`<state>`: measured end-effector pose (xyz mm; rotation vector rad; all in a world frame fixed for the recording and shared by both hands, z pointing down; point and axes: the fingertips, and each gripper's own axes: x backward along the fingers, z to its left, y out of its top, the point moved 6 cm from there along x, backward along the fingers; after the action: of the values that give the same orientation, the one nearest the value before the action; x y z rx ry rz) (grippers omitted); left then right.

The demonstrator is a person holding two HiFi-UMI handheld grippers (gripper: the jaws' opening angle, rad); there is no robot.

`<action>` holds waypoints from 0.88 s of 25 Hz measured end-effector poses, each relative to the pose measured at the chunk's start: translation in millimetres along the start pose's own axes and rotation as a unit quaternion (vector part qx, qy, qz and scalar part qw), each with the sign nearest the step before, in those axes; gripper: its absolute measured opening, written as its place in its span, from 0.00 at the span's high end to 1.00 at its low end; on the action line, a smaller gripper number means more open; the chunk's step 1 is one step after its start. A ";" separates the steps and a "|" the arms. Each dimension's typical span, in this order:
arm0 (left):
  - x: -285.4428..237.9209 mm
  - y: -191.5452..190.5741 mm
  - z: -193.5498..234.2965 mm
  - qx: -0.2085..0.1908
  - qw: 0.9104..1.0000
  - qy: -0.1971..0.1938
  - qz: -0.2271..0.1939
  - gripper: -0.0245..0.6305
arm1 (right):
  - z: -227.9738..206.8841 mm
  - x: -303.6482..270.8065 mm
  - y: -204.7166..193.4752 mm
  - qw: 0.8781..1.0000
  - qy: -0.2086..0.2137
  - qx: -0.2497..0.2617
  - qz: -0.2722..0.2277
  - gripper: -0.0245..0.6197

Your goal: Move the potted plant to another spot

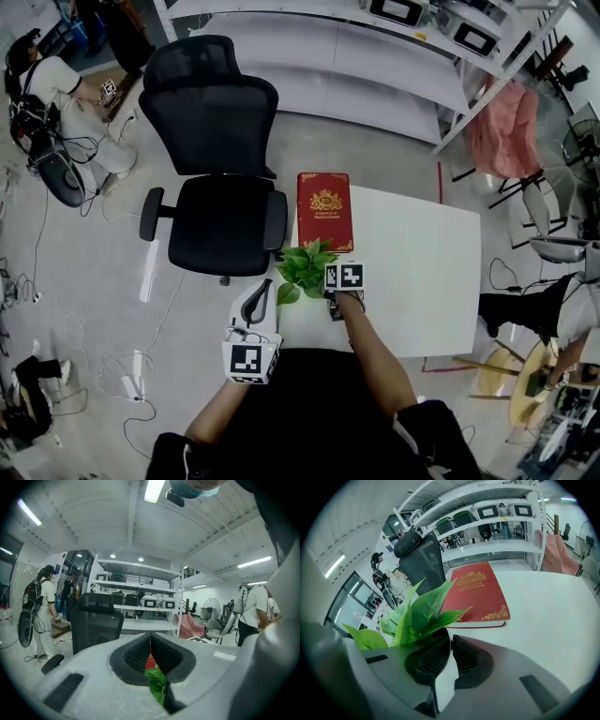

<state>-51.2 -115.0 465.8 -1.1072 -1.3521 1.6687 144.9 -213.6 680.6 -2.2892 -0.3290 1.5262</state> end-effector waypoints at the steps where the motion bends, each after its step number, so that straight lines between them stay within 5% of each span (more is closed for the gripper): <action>1: 0.0 -0.8 0.4 0.002 1.000 0.001 0.001 0.93 | -0.7 -0.9 0.3 1.000 -0.002 0.000 0.001 0.92; 22: -0.7 -2.2 5.8 0.003 1.000 -0.012 0.011 0.93 | -14.5 -10.3 6.4 0.999 0.007 -0.043 -0.003 0.92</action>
<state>-56.3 -117.3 468.6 -1.1049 -1.3534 1.7065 154.2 -226.0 691.5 -2.3616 -0.4046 1.5201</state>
